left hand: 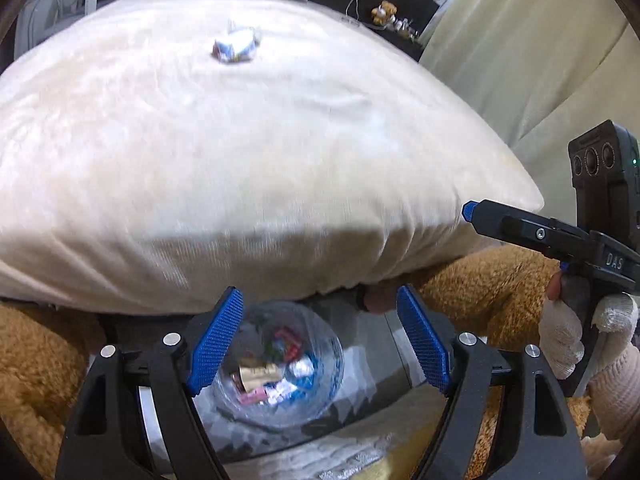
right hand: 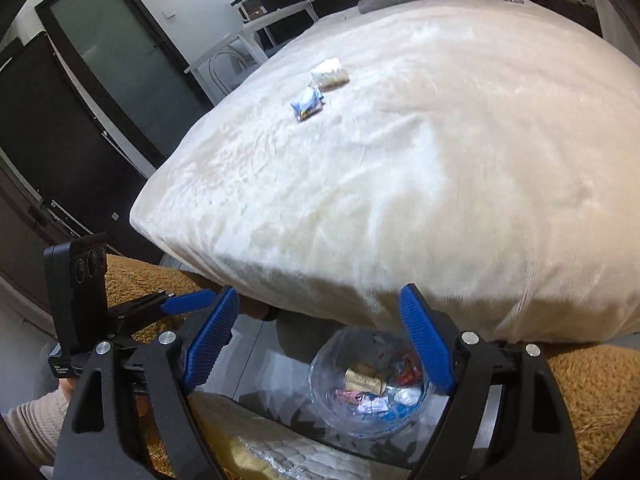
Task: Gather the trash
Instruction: 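Raise both tools back over the bed toward the blue wrapper and white bag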
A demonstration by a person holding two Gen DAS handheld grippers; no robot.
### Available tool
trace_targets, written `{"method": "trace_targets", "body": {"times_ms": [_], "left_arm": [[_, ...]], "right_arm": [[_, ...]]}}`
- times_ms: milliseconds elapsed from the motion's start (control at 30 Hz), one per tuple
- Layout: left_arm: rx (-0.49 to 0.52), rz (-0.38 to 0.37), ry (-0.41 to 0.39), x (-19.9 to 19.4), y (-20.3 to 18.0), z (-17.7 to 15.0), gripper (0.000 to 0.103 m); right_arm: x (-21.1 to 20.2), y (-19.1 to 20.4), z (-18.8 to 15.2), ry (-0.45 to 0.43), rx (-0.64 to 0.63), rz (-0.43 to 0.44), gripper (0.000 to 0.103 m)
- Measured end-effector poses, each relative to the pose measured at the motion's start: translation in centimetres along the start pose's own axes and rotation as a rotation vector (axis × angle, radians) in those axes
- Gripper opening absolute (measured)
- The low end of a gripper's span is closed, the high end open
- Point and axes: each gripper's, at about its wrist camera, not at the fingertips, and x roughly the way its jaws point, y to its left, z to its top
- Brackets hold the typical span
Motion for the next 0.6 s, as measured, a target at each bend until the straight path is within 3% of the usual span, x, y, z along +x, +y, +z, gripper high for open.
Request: {"method": "trace_targets", "body": {"times_ms": [300, 600], "left_arm": [[0.042, 0.047, -0.095, -1.8, 0.7, 5.2, 0.078], [0.103, 0.114, -0.096, -0.8, 1.4, 9.7, 0.078]], "right_arm": [[-1.2, 0.6, 5.5, -0.132, -0.109, -0.06, 0.082], [0.1, -0.1, 10.4, -0.166, -0.157, -0.102, 0.082]]}}
